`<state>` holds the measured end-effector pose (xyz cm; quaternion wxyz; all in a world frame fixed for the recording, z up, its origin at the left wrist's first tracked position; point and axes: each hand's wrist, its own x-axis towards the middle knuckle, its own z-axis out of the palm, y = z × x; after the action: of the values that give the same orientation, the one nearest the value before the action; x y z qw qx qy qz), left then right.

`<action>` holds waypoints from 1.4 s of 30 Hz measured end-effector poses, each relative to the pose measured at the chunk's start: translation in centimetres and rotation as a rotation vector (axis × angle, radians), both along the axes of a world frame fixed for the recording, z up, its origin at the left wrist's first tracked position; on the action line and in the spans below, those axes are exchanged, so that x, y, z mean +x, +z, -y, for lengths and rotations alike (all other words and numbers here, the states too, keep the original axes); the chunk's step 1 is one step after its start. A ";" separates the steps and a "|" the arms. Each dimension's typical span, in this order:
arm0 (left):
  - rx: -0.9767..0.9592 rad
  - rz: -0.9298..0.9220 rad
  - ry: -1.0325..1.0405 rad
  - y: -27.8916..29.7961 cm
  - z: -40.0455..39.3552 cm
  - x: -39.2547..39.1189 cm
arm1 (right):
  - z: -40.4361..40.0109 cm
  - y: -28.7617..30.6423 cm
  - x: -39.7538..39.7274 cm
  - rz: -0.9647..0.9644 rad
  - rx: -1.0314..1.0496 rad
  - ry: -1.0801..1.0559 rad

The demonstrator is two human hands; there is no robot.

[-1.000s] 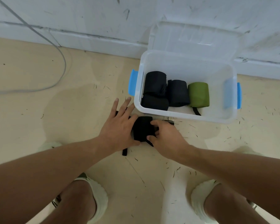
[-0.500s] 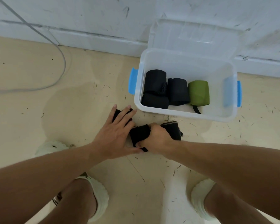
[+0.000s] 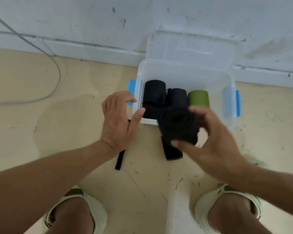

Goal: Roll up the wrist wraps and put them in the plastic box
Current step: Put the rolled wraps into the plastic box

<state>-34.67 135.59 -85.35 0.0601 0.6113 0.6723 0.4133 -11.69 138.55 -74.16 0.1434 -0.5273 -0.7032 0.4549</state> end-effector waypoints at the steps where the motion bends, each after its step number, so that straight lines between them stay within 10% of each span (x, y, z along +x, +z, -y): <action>1: -0.014 -0.051 -0.034 0.2 -0.7 0.1 | -1.5 0.6 0.1 -0.010 0.065 -0.035; 7: -0.373 -0.371 -0.187 0.4 -3.2 1.3 | -10.8 0.0 0.4 0.424 0.117 0.271; 20: -0.376 -0.454 -0.168 -0.2 -3.4 1.5 | -12.5 -6.9 -0.9 0.824 0.138 0.810; 35: -0.409 -0.371 -0.173 -0.2 -3.3 1.8 | -12.1 -7.8 -2.2 0.899 0.152 0.810; 42: -0.343 -0.025 -0.193 -0.6 -1.4 1.0 | -12.4 -7.2 -1.8 0.830 0.048 0.653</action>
<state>-33.64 137.02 -85.93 0.1944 0.6589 0.6718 0.2770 -13.47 150.94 -81.35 -0.2843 -0.4130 -0.8387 0.2127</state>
